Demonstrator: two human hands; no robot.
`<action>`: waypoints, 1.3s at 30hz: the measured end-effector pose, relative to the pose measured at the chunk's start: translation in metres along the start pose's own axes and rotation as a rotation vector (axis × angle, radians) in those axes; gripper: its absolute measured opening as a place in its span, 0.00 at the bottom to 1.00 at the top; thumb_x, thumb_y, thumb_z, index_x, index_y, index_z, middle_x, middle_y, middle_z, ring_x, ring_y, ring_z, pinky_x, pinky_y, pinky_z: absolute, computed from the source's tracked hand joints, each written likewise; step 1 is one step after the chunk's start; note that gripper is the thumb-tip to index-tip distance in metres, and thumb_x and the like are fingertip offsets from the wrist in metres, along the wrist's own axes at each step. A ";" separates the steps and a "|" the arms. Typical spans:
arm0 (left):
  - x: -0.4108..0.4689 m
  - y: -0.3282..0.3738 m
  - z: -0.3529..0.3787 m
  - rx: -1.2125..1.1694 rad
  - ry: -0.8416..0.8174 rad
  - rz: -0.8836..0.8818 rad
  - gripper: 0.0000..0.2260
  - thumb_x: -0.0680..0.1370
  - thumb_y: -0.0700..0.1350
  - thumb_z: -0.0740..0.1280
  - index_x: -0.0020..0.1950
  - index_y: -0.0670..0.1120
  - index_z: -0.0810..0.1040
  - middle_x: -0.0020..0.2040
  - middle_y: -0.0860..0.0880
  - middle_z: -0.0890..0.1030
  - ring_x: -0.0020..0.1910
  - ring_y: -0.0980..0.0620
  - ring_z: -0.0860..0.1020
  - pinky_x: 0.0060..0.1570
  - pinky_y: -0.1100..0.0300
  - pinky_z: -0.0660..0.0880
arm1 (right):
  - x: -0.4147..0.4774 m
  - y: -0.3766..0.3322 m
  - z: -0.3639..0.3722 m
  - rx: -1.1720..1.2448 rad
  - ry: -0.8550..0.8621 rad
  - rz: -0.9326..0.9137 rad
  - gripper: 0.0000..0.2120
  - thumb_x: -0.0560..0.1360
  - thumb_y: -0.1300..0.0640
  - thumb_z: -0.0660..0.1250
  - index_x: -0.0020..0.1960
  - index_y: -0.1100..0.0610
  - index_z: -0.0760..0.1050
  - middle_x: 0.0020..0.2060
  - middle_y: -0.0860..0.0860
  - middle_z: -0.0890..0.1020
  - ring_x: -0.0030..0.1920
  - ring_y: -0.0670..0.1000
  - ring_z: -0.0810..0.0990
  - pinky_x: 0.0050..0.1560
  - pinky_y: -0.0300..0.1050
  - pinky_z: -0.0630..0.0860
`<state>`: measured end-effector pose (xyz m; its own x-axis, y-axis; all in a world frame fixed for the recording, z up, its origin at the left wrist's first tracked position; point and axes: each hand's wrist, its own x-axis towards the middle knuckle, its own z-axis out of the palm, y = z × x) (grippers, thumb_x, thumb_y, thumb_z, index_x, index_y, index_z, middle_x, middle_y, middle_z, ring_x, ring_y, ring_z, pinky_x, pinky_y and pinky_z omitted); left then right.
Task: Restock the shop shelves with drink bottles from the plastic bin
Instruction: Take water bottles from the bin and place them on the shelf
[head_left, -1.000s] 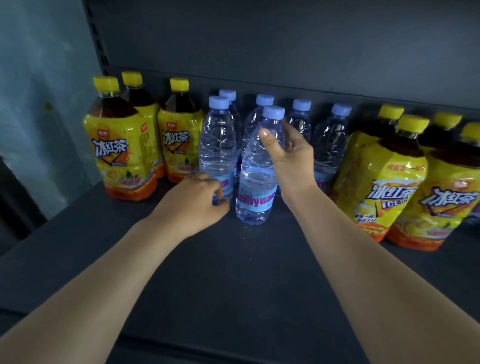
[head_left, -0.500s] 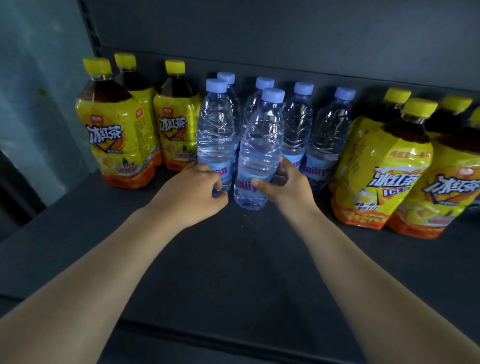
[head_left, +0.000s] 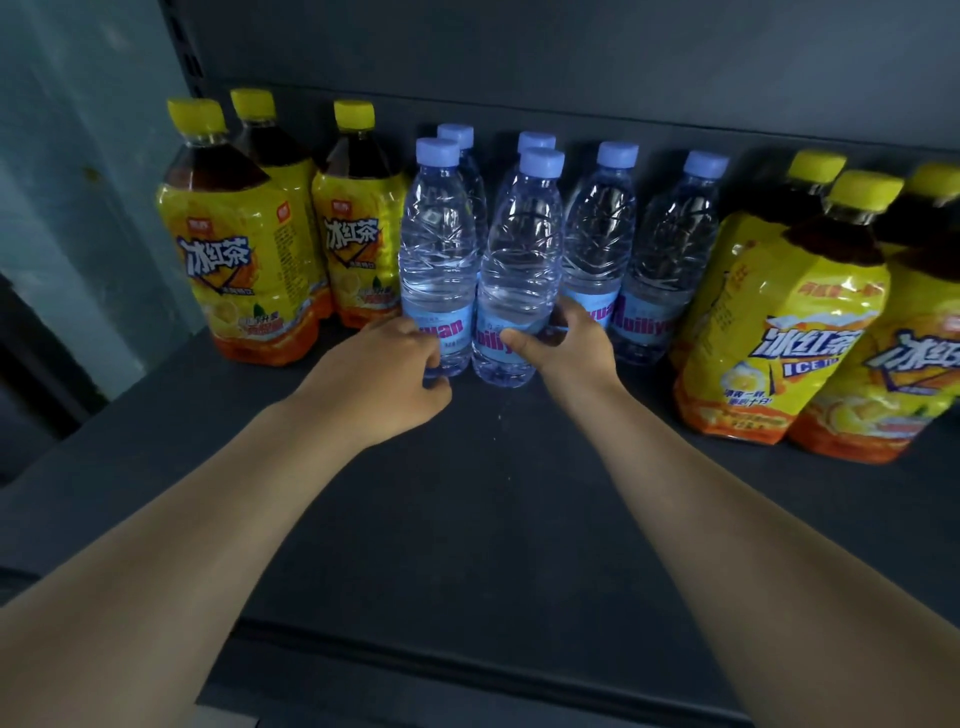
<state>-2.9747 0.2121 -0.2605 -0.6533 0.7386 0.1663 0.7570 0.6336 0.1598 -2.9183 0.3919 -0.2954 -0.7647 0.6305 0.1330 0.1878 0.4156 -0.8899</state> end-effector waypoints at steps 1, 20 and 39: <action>-0.003 0.001 0.000 -0.007 0.001 -0.006 0.14 0.77 0.51 0.62 0.58 0.46 0.75 0.59 0.49 0.74 0.59 0.51 0.71 0.55 0.56 0.72 | -0.003 -0.001 0.000 0.003 -0.009 0.022 0.31 0.70 0.50 0.74 0.69 0.55 0.68 0.60 0.50 0.78 0.60 0.50 0.77 0.53 0.40 0.71; -0.118 0.028 -0.021 -0.149 -0.076 -0.175 0.15 0.77 0.51 0.63 0.61 0.46 0.75 0.60 0.48 0.73 0.63 0.47 0.70 0.58 0.56 0.69 | -0.101 -0.041 -0.047 0.116 -0.047 0.165 0.29 0.72 0.53 0.72 0.69 0.58 0.67 0.62 0.52 0.76 0.61 0.49 0.76 0.59 0.43 0.73; -0.308 0.199 -0.116 -0.014 0.253 -0.539 0.23 0.71 0.55 0.61 0.53 0.37 0.80 0.49 0.39 0.79 0.53 0.41 0.76 0.54 0.56 0.69 | -0.255 -0.076 -0.161 0.341 -0.421 -0.018 0.14 0.74 0.56 0.70 0.58 0.56 0.76 0.53 0.47 0.78 0.54 0.44 0.76 0.60 0.43 0.74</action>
<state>-2.6247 0.0838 -0.1674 -0.9295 0.2350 0.2842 0.3186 0.8997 0.2984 -2.6388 0.3051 -0.1915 -0.9600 0.2788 0.0258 0.0152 0.1438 -0.9895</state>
